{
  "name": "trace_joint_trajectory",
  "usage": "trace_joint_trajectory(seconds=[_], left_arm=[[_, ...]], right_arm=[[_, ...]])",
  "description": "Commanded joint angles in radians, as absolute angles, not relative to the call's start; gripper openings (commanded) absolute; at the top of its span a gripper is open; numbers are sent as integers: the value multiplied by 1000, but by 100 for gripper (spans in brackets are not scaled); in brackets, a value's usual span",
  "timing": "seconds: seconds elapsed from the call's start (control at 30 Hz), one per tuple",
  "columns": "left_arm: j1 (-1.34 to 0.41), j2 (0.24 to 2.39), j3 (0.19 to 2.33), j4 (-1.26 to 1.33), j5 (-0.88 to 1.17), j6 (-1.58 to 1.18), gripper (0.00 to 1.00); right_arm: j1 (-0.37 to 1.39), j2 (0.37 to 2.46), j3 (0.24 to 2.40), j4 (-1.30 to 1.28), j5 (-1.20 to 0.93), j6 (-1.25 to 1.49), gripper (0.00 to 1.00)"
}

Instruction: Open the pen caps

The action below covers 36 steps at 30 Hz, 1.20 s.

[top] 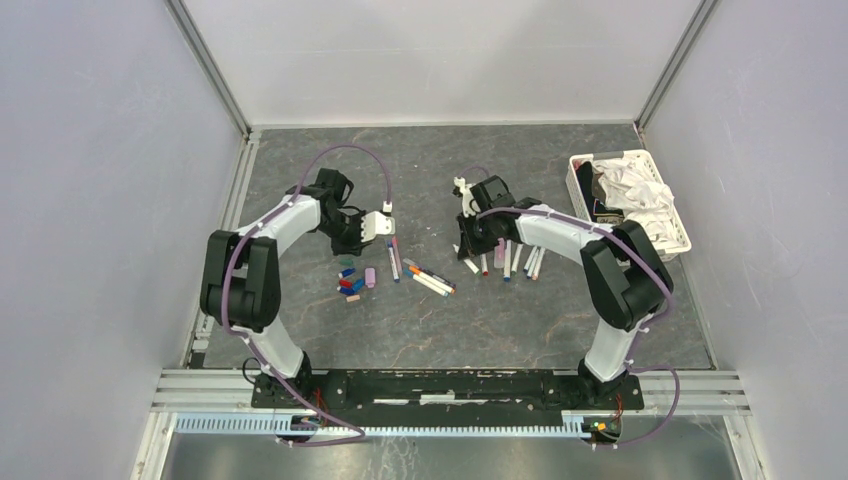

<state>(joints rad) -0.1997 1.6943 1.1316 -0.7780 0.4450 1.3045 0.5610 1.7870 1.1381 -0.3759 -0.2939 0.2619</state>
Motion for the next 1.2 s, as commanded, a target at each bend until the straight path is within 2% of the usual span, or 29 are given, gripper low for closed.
trace_joint_trajectory(seconds=[0.0, 0.23, 0.43, 0.57, 0.8, 0.9, 1.0, 1.03, 1.17], left_arm=[[-201, 1749, 1157, -723, 436, 1202, 16], [-201, 1787, 1161, -731, 438, 1184, 18], [-201, 1767, 1176, -779, 458, 1193, 32], [-201, 1733, 1186, -809, 481, 1203, 47], [-201, 1657, 1223, -837, 505, 1176, 48], [-193, 1593, 1266, -848, 526, 1146, 50], [-167, 1484, 1304, -765, 559, 1048, 57], [-159, 1465, 1313, -734, 559, 1002, 67], [-145, 1383, 1419, -728, 517, 884, 72]], right_arm=[[563, 1832, 1191, -314, -48, 309, 0], [564, 1899, 1169, -218, 44, 348, 0], [568, 1843, 1056, -117, 130, 367, 0], [576, 1812, 1025, -104, 157, 350, 15], [606, 1747, 1018, -111, 220, 336, 29], [637, 1682, 1001, -72, 261, 318, 40], [667, 1649, 1034, -81, 268, 297, 42], [684, 1646, 1051, -85, 266, 284, 42], [754, 1676, 1134, -113, 216, 224, 43]])
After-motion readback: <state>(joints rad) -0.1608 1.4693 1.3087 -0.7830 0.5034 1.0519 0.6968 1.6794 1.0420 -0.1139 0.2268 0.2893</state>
